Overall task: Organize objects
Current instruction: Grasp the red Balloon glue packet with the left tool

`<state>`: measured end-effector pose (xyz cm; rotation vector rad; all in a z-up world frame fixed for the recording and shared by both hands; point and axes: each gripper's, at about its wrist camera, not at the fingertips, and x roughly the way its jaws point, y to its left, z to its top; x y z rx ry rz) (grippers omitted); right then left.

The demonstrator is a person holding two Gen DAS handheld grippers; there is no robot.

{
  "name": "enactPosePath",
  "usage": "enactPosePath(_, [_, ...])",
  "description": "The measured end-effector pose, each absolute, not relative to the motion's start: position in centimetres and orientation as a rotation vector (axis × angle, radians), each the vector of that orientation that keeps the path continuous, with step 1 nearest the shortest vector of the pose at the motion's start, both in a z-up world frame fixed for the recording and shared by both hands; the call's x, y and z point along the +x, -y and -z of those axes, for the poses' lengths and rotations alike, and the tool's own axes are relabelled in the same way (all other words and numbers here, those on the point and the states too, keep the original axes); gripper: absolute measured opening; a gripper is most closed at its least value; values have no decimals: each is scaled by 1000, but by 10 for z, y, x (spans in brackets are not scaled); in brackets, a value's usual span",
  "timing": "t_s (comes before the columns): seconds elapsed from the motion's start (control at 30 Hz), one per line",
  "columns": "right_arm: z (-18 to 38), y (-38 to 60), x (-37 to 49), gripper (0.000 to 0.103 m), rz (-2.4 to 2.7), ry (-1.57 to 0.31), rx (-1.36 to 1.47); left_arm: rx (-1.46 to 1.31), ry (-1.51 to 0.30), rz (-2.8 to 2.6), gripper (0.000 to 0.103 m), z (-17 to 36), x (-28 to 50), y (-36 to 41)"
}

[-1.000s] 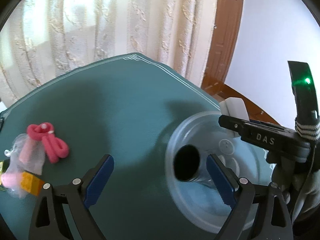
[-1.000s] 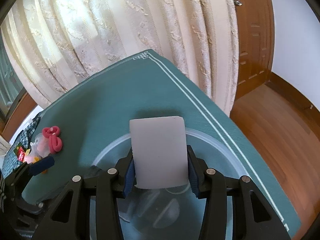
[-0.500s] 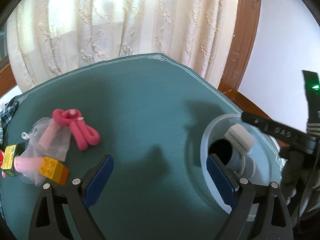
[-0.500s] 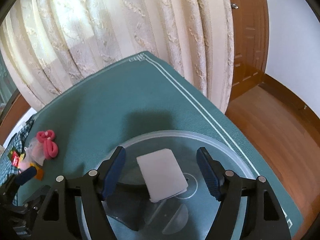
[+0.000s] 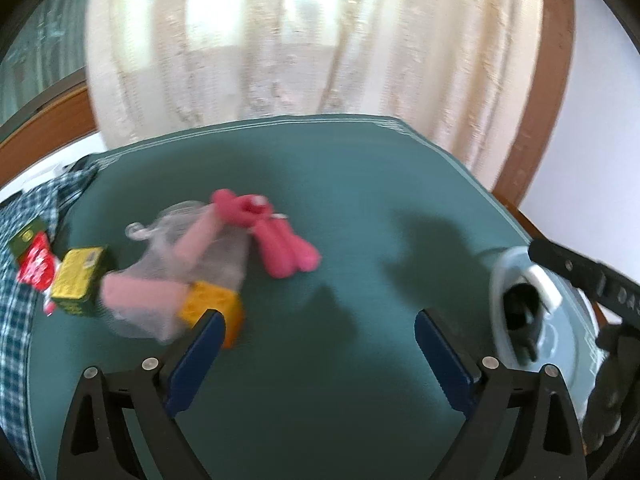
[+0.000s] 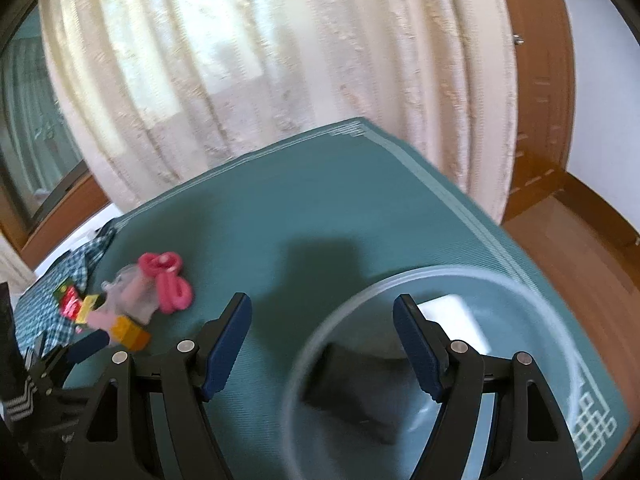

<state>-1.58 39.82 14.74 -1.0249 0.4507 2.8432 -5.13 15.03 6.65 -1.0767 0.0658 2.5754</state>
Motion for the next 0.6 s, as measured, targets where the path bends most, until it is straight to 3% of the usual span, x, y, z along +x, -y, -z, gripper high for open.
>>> enactPosePath(0.6, [-121,-297,-41,74,-2951,-401,-1284,-1199,148,-2917,98,-66,-88,8])
